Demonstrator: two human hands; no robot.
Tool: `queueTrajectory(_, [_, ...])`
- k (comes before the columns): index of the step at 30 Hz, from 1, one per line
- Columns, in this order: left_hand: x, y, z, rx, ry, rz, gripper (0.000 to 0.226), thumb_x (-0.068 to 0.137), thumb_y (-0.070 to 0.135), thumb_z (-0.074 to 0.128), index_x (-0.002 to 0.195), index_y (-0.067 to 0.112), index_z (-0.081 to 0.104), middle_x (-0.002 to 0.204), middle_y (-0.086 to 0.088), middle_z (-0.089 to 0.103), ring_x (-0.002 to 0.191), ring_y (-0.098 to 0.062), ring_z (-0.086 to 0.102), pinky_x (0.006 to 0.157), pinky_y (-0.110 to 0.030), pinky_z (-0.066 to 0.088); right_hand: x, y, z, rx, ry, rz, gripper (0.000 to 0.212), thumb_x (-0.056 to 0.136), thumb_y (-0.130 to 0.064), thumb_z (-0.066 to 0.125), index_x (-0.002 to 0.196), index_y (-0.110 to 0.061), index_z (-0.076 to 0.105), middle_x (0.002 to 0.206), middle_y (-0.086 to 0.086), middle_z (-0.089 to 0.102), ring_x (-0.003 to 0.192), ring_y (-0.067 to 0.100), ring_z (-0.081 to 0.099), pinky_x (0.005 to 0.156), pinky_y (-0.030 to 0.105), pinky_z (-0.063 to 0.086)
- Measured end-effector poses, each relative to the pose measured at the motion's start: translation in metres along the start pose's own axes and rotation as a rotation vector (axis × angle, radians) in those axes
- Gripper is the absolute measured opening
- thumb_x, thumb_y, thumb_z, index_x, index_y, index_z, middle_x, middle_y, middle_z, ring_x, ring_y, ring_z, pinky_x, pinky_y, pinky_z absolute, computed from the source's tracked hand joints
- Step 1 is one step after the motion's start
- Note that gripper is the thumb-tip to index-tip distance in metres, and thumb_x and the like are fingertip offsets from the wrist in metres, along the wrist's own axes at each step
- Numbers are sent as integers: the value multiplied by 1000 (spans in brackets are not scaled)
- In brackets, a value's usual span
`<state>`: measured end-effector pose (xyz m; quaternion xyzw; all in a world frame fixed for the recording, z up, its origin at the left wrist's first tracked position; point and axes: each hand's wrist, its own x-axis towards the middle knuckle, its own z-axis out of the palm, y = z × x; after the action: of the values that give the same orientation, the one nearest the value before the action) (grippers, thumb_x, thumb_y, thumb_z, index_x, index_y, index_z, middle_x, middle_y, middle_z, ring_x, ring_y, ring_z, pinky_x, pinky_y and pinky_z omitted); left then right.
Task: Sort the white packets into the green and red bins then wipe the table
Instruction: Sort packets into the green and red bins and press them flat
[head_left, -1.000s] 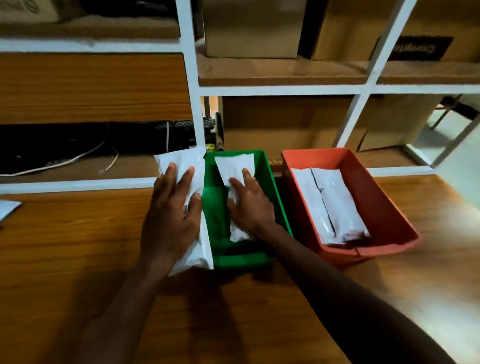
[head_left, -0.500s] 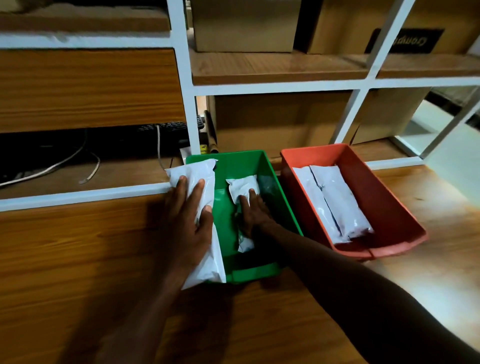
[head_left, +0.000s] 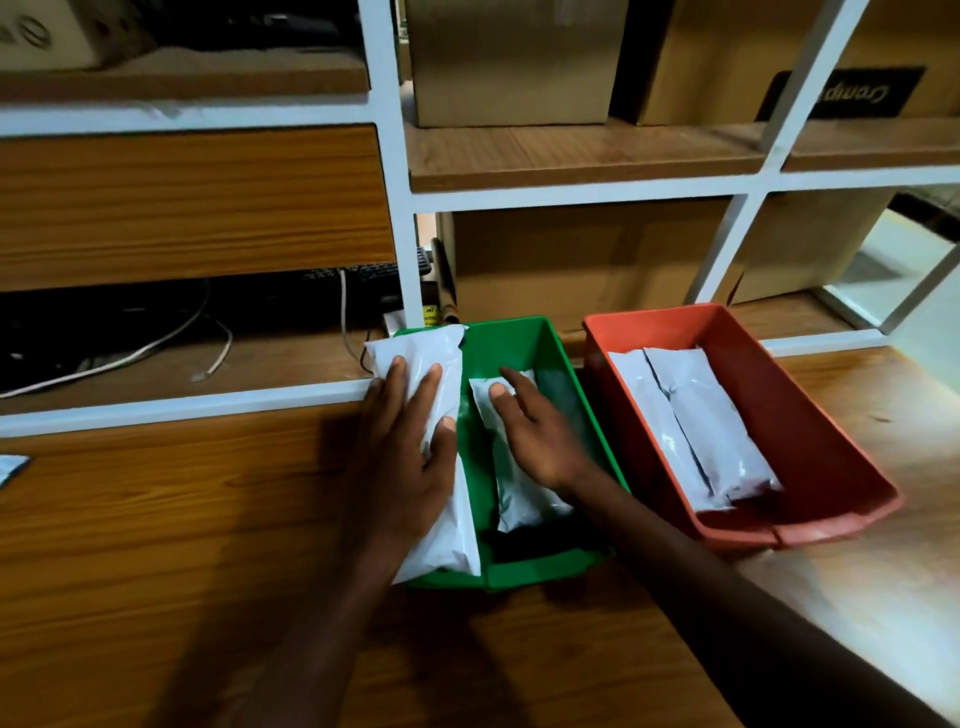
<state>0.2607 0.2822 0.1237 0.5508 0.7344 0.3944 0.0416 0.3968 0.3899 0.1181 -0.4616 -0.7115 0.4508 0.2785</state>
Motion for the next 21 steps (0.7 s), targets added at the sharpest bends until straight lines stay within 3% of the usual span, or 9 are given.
queueTrajectory(2, [2,3,4,8,8,23,62,93,55,28,150,34,41,166,1,19,154,-21,12,122,-27,6,-19,-6,-2,238,-15,7,46,100,-54,48,143,-36,50,152,-9,48,135,-1,42,116,22,26])
queueTrajectory(4, [5,8,7,-7,6,37,61,96,57,25,150,33,42,166,1,20,154,-20,13,125,-38,12,-31,-4,1,407,-52,28,44,88,-67,51,127,-49,57,146,-17,53,134,4,49,120,36,33])
queueTrajectory(7, [2,20,11,-119,-38,-27,68,95,68,12,149,38,39,166,9,15,154,-10,5,125,-40,10,-45,-4,5,508,-141,15,46,95,-60,47,136,-42,56,144,-18,55,135,7,50,118,40,36])
queueTrajectory(9, [0,25,14,-198,-30,-37,77,92,74,5,149,36,41,166,11,16,153,-6,4,126,-38,9,-51,-7,6,513,-156,-12,42,103,-46,47,144,-34,51,145,-17,53,134,-1,48,116,30,38])
queueTrajectory(11, [-2,26,18,-266,-12,-40,82,91,77,2,149,34,41,165,11,19,153,-4,6,126,-42,11,-53,-9,5,487,-160,-39,43,104,-30,51,147,-26,46,137,-20,53,117,-21,51,97,9,42])
queueTrajectory(13, [-3,26,21,-331,-24,-62,84,89,80,0,149,36,39,165,11,20,152,-3,7,125,-45,12,-52,-5,7,372,-135,-72,51,100,-25,60,148,-25,42,132,-19,54,103,-29,51,85,4,43])
queueTrajectory(15, [-3,31,19,-404,-26,-86,83,86,83,-1,147,40,36,164,12,21,152,-2,8,126,-45,11,-51,-5,9,258,-100,-98,64,95,-33,68,151,-28,38,140,-15,53,109,-21,54,94,16,48])
queueTrajectory(17, [-5,35,15,-424,-29,-86,80,85,84,-1,146,43,33,163,13,22,152,-2,9,126,-44,11,-50,-6,9,141,-68,-126,76,90,-39,72,154,-27,33,153,-9,46,131,-3,49,111,31,43])
queueTrajectory(21, [-7,42,14,-446,-36,-64,72,88,80,0,145,48,30,161,21,20,151,1,8,125,-30,7,-45,-8,12,-2,-27,-214,78,93,-37,69,157,-18,29,160,-4,36,147,10,32,116,20,23])
